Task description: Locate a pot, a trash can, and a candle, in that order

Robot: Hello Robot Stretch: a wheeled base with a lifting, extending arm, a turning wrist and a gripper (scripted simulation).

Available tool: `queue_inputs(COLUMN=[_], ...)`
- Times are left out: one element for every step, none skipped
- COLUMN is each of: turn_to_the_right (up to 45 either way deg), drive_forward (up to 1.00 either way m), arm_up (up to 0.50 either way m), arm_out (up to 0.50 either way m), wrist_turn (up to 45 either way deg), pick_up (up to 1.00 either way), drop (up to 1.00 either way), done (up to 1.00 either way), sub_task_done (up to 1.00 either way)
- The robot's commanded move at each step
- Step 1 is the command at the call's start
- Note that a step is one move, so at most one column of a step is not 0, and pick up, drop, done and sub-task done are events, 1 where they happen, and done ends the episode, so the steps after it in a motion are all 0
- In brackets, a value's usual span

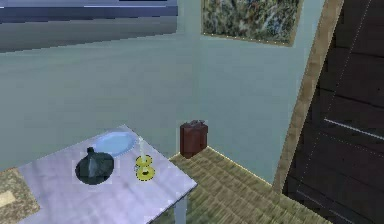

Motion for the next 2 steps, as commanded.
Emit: queue_inputs(turn_to_the_right=[-15.0, 0.0], drive_forward=[0.00, 0.00], arm_up=[0.00, 0.00], arm_out=[0.00, 0.00], wrist_turn=[0.0, 0.0], pick_up=[0.00, 0.00], drop=[0.00, 0.00], done=[0.00, 1.00], sub_task_done=[0.00, 0.00])
